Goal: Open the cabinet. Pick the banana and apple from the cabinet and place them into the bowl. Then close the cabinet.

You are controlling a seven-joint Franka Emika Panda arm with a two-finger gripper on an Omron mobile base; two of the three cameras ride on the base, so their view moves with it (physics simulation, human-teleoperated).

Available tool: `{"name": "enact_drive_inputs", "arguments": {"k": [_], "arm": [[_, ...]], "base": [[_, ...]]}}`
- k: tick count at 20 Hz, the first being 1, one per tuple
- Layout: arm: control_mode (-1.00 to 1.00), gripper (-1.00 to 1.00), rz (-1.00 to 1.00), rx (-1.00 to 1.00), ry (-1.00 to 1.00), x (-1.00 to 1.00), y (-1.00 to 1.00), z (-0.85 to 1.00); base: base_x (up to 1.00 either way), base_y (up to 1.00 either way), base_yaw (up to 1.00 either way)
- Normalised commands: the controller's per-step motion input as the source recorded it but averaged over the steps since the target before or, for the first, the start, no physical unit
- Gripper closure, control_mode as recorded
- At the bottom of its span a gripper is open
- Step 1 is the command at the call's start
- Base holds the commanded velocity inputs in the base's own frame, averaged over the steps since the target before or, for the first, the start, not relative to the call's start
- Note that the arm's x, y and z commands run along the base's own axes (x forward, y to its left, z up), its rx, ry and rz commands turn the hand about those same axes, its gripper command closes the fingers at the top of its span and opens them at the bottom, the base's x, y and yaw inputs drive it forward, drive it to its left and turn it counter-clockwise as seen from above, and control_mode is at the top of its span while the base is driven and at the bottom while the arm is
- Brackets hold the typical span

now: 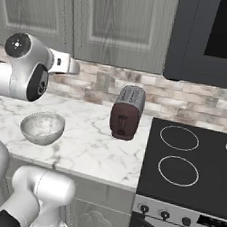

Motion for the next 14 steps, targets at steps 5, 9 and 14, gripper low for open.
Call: {"name": "enact_drive_inputs", "arguments": {"k": [5, 9, 14], "arm": [[-1.0, -1.0, 0.0, 0.0, -0.19, 0.06, 0.0, 0.42], [-1.0, -1.0, 0.0, 0.0, -0.19, 0.07, 0.0, 0.44], [-1.0, -1.0, 0.0, 0.0, -0.15, 0.09, 0.0, 0.42]], "base": [[0.0, 0.0, 0.0], [0.0, 0.0, 0.0], [0.0, 0.0, 0.0]]}}
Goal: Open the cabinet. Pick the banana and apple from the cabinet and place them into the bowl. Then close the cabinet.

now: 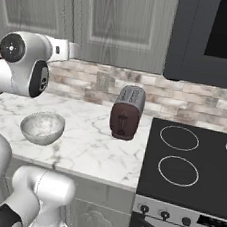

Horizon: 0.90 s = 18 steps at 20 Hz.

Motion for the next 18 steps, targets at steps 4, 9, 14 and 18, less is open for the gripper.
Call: {"name": "enact_drive_inputs", "arguments": {"k": [4, 9, 14, 18], "arm": [[-1.0, -1.0, 0.0, 0.0, -0.05, 0.1, 0.0, 0.39], [-1.0, -1.0, -0.01, 0.0, -0.01, 0.12, 0.0, 0.32], [-1.0, -1.0, -0.01, 0.0, 0.0, 0.16, 0.0, 0.26], [-1.0, -1.0, -0.01, 0.0, 0.0, 0.24, 0.0, 0.14]], "base": [[0.0, 0.0, 0.0], [0.0, 0.0, 0.0], [0.0, 0.0, 0.0], [0.0, 0.0, 0.0]]}}
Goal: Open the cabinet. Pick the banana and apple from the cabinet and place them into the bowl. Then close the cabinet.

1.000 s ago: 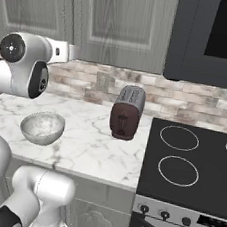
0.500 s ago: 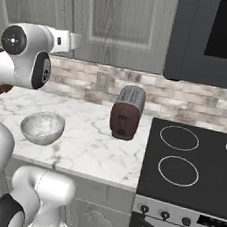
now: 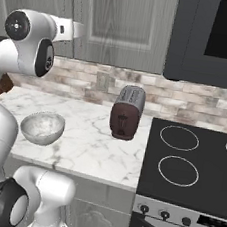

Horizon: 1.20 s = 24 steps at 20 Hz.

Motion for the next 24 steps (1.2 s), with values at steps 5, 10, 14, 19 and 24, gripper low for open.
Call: {"name": "enact_drive_inputs", "arguments": {"k": [5, 10, 14, 19, 24], "arm": [[-1.0, -1.0, 0.0, 0.0, 0.0, 0.29, 0.0, 0.05], [-1.0, -1.0, 0.0, 0.0, 0.0, 0.33, 0.0, 0.0], [-1.0, -1.0, 0.0, 0.0, 0.0, 0.38, 0.0, 0.0], [-1.0, -1.0, 0.0, 0.0, 0.0, 0.39, 0.0, 0.0], [-1.0, -1.0, 0.0, 0.0, 0.0, 0.39, 0.0, 0.0]], "base": [[0.0, 0.0, 0.0], [0.0, 0.0, 0.0], [0.0, 0.0, 0.0], [0.0, 0.0, 0.0], [0.0, 0.0, 0.0]]}}
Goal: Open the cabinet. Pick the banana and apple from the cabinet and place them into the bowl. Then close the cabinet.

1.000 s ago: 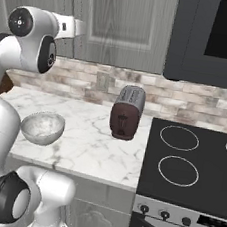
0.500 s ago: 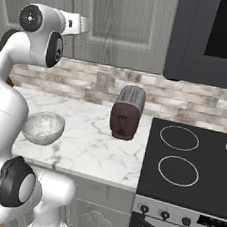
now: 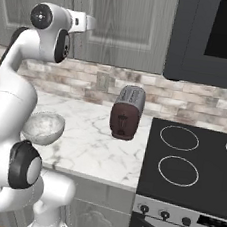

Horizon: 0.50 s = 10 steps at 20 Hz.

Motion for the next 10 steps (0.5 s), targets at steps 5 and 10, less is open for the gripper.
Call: {"name": "enact_drive_inputs", "arguments": {"k": [5, 10], "arm": [[-1.0, -1.0, 0.0, 0.0, 0.01, 0.38, 0.0, 0.0], [-1.0, -1.0, 0.0, 0.0, 0.0, 0.39, 0.0, -0.01]], "base": [[0.0, 0.0, 0.0], [0.0, 0.0, 0.0]]}}
